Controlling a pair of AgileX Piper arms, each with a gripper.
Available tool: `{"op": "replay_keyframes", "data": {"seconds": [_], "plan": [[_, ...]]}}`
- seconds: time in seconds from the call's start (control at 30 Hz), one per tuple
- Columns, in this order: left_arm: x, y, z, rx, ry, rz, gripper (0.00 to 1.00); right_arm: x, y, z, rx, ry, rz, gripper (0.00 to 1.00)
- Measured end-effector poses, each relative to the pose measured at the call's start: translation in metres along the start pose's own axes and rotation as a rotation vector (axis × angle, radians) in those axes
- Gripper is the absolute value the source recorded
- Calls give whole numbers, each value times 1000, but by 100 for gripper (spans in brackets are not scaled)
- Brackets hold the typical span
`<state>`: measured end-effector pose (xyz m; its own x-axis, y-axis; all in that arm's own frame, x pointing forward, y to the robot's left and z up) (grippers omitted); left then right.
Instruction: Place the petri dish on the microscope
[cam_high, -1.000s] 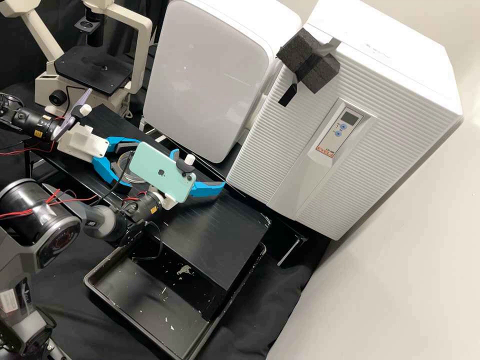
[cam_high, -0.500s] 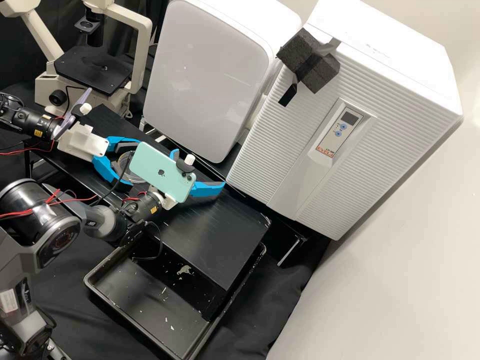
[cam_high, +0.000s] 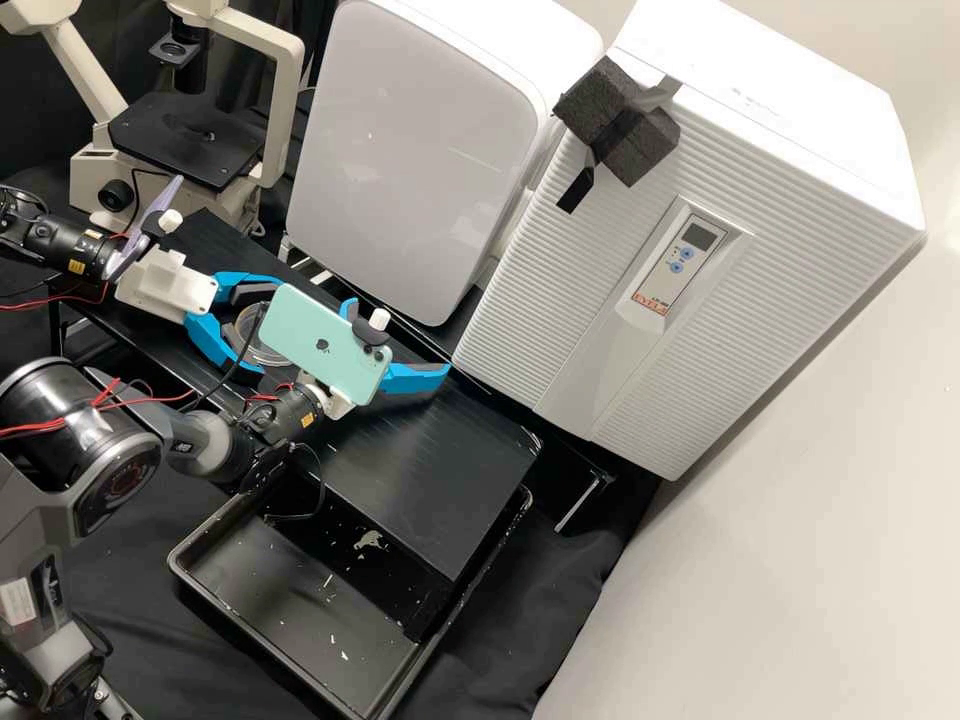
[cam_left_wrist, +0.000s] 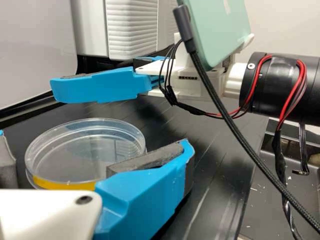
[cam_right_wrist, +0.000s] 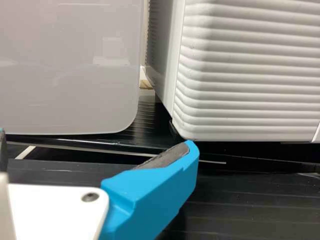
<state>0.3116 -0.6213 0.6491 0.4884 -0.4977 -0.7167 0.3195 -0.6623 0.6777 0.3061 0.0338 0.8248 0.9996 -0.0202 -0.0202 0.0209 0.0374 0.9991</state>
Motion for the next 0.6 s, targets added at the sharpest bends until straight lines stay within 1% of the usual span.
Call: {"op": "replay_keyframes", "data": {"seconds": [0.03, 0.07, 0.17, 0.23, 0.6], "plan": [[0, 0, 0, 0, 0, 0, 100, 0, 0, 0, 0, 0, 0, 100], [0, -1, 0, -1, 0, -2, 0, 0, 0, 0, 0, 0, 0, 100], [1, -3, -1, 2, 2, -6, 0, 0, 0, 0, 0, 0, 0, 100], [1, -2, -2, 16, 5, -1, 0, 0, 0, 0, 0, 0, 0, 100], [1, -3, -2, 10, 8, 3, 0, 0, 0, 0, 0, 0, 0, 100]]}}
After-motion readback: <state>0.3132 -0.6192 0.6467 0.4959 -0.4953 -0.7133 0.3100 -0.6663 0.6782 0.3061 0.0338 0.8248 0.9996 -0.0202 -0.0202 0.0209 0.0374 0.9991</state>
